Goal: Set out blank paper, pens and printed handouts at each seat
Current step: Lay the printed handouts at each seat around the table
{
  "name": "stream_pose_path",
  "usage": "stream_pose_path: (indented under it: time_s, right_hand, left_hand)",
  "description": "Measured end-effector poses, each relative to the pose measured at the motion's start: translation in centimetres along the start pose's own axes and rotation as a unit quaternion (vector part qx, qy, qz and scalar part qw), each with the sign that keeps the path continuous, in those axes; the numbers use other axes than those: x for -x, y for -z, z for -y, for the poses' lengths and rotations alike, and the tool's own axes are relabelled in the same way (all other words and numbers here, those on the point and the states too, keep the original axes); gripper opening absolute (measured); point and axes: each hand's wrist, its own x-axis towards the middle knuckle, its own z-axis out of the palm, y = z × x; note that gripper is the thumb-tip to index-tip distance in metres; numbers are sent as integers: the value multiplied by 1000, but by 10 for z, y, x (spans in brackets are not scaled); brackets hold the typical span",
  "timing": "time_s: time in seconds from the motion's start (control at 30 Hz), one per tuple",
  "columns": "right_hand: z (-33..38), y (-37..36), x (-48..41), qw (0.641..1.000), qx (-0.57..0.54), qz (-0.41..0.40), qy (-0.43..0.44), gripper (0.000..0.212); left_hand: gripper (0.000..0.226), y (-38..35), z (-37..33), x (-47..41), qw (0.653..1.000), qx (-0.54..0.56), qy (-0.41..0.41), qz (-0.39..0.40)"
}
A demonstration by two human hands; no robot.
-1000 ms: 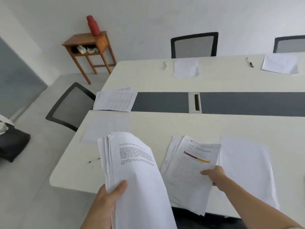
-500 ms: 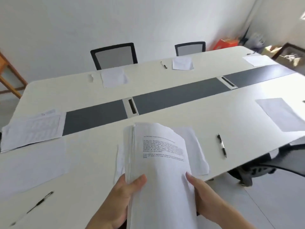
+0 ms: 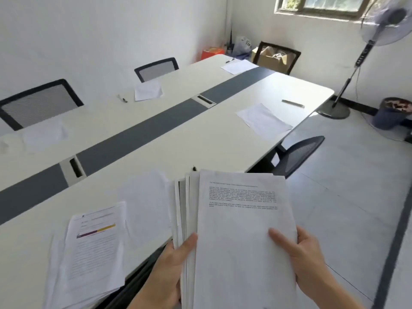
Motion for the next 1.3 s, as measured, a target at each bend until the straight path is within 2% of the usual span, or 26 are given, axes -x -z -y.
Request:
stream_pose_path:
  time_s: [0.07, 0.13, 0.23, 0.4, 0.5, 0.53, 0.7, 0.93, 1.0, 1.2, 1.3]
  right_hand:
    - [6, 40, -4, 999, -15, -46, 15, 27]
    - [14, 73, -7, 996, -38, -80, 20, 21]
    - [23, 113, -16, 992, -73, -104, 17, 21]
    - [40, 148, -48, 986, -109, -122, 33, 56]
    - [56, 166, -80, 977, -136, -159, 47, 23]
    - [64, 172, -92, 975, -136, -169, 47, 18]
    - [113, 200, -154, 968, -150, -198, 41, 23]
    - [166, 228, -224, 954, -224, -195, 34, 27]
    - [171, 238, -243, 953, -243, -182, 14, 34]
    - [190, 282, -312, 969, -213, -115, -55, 32]
    - [208, 301, -358, 978, -180, -55, -94, 28]
  left_hand:
    - [45, -37, 8, -8, 1000, -15, 19, 13]
    - [49, -69, 12, -16, 999, -26, 36, 27]
    - [59, -110, 13, -32, 995, -46, 60, 69]
    - [48, -164, 5, -72, 990, -82, 55, 104]
    - [49, -194, -7, -107, 988, -91, 44, 117]
    - [48, -205, -11, -120, 987, -91, 44, 126]
    - [37, -264, -39, -180, 981, -68, 50, 177]
    - [42, -332, -79, -256, 965, -91, 41, 241]
    - [43, -348, -86, -272, 965, -84, 40, 245]
    - [44, -389, -91, -314, 977, -96, 31, 188]
    - [43, -418, -96, -331, 986, -88, 6, 143]
